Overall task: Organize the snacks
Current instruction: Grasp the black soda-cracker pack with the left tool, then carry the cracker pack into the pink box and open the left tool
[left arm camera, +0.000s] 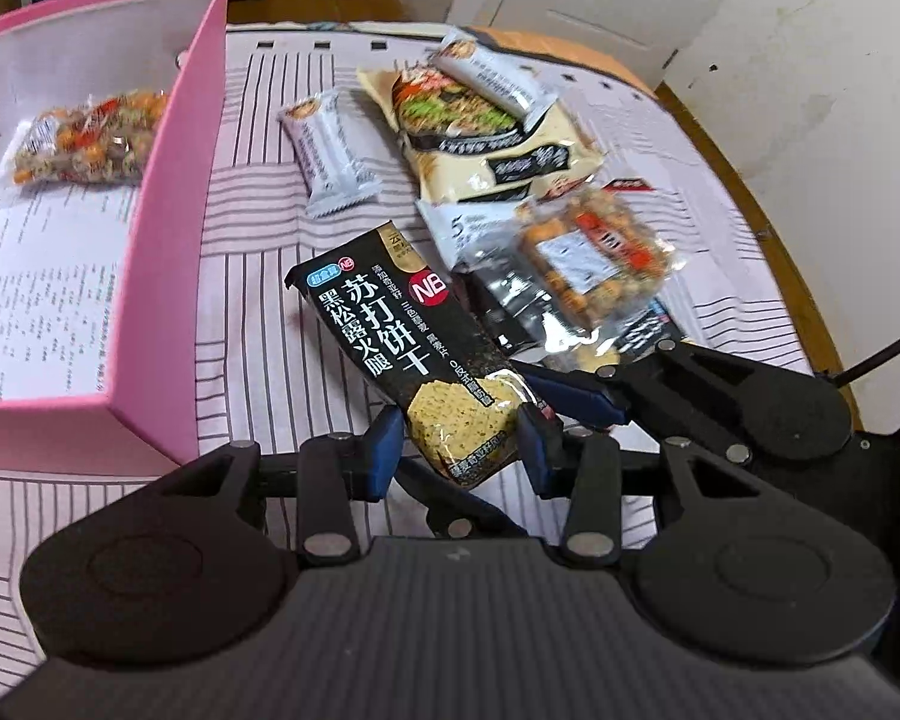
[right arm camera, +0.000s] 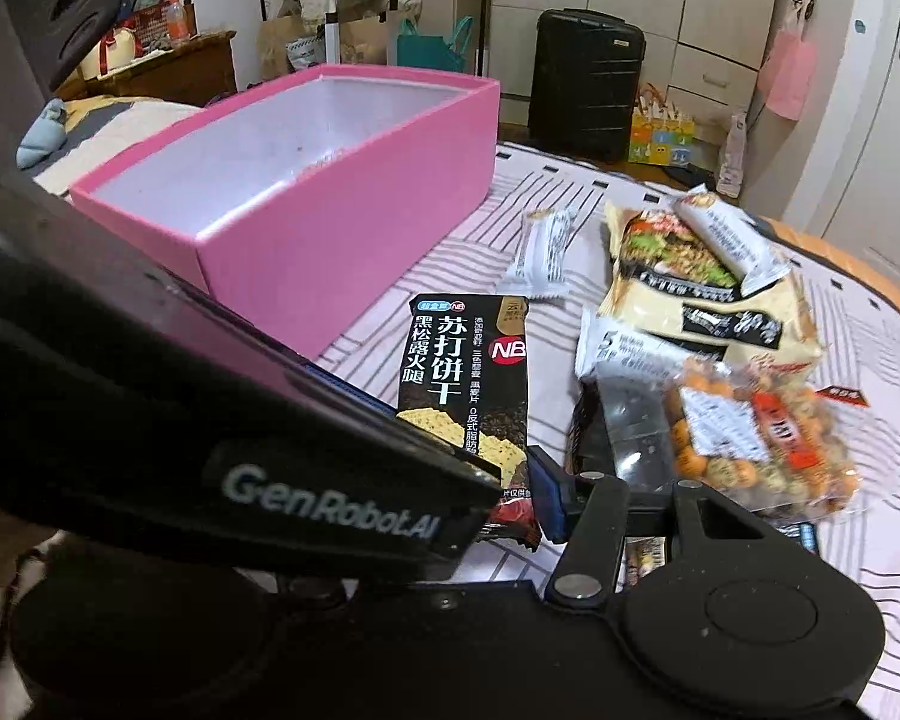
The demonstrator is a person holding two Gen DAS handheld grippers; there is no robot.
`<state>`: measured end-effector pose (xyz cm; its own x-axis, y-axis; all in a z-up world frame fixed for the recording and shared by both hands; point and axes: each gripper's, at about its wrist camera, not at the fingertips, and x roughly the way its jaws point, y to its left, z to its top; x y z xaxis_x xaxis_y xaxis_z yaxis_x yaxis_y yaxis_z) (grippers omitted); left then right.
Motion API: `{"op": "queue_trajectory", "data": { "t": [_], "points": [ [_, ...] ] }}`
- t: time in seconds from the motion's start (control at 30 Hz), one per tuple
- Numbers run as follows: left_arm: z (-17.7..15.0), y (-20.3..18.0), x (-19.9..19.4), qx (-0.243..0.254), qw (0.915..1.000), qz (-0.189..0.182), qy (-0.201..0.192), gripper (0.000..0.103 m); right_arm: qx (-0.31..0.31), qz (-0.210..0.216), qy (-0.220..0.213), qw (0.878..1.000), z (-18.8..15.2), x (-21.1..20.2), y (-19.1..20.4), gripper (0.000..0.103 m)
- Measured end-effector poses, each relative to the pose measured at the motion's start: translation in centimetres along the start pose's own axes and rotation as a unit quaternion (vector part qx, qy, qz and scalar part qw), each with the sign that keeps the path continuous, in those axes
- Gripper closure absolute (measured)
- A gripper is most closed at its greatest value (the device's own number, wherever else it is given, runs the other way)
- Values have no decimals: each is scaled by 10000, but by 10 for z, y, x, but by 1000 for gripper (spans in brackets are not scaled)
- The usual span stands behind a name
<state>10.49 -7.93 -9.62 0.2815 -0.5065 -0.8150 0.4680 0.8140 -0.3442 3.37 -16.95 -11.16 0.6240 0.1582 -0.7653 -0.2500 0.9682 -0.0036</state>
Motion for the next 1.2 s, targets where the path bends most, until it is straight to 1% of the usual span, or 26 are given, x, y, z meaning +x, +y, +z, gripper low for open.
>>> {"op": "queue_trajectory", "data": {
  "t": [0.13,0.27,0.5,0.7,0.9,1.03,1.1,1.2],
  "points": [
    [10,-4,-19,90,9999,-6,91,63,126,100,31,9999,13,-16,0,43],
    [18,-9,-37,240,9997,45,84,63,256,212,-92,9994,23,-27,2,43],
    [24,-6,-68,179,9998,-37,-83,63,227,227,-148,9994,36,-45,8,43],
    [23,4,-96,14,9995,-38,-302,63,-83,222,-186,9995,56,-61,30,43],
    [23,27,-122,-260,9979,47,-592,63,-526,332,-241,9978,79,-64,49,43],
    [24,52,-133,-515,9949,264,-822,62,-937,630,-373,9929,99,-53,62,43],
    [25,68,-133,-678,9932,393,-859,62,-1221,787,-445,9884,106,-41,69,44],
    [27,94,-129,-992,9900,544,-848,62,-1541,1035,-384,9819,117,-20,79,44]
  ]
}}
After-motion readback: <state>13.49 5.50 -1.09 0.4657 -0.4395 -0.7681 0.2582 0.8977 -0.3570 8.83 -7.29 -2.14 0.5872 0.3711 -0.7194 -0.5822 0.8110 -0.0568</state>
